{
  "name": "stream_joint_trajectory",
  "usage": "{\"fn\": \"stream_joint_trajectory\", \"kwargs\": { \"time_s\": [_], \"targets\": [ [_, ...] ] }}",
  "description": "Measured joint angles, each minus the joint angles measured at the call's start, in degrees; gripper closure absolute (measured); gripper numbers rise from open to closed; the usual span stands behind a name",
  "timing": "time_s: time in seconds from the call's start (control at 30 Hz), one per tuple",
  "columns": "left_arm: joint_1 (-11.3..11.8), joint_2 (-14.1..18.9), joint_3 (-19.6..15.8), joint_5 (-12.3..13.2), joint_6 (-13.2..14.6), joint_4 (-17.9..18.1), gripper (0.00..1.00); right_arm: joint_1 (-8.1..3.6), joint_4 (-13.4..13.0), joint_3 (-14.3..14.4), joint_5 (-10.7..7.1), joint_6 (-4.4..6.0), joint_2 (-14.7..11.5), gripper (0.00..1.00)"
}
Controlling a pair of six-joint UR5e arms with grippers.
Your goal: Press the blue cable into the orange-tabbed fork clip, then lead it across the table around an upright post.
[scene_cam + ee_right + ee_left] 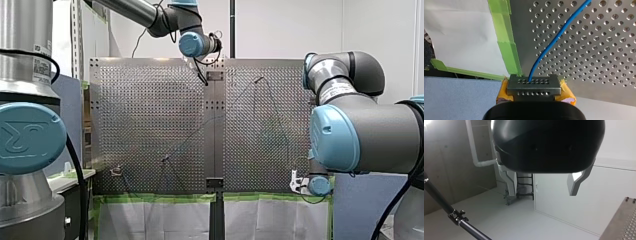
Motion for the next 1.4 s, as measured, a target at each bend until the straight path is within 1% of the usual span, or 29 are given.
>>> {"fn": "stream_joint_trajectory", "kwargs": {
  "time_s": [0.57,0.67,0.93,1.03,1.17,1.3,1.4],
  "targets": [
    [0.57,-0.01,-9.75,-0.02,0.08,9.38,0.0,0.03,0.0,0.01,-0.03,0.0,-0.07,1.0],
    [0.77,-0.01,-11.49,-0.21,0.14,9.69,0.0,0.03,-0.01,0.0,-0.16,0.0,-0.08,1.0],
    [1.15,-0.05,-15.91,-1.74,0.94,9.03,0.0,0.09,0.0,0.0,-0.28,0.0,-0.08,1.0],
    [1.6,-0.57,-17.58,-2.8,1.9,8.06,0.0,0.14,0.0,0.0,-0.28,0.0,-0.09,1.0],
    [2.17,-2.43,-20.03,-5.03,4.08,6.59,0.0,0.17,0.0,0.0,-0.29,0.0,-0.09,1.0],
    [2.81,-4.34,-22.28,-7.2,6.14,7.28,0.0,0.18,0.01,-0.02,-0.3,0.0,-0.15,1.0],
    [3.39,-5.0,-24.17,-8.12,6.99,8.21,0.0,0.19,0.13,-0.1,-0.34,0.0,-0.18,1.0]
  ]
}}
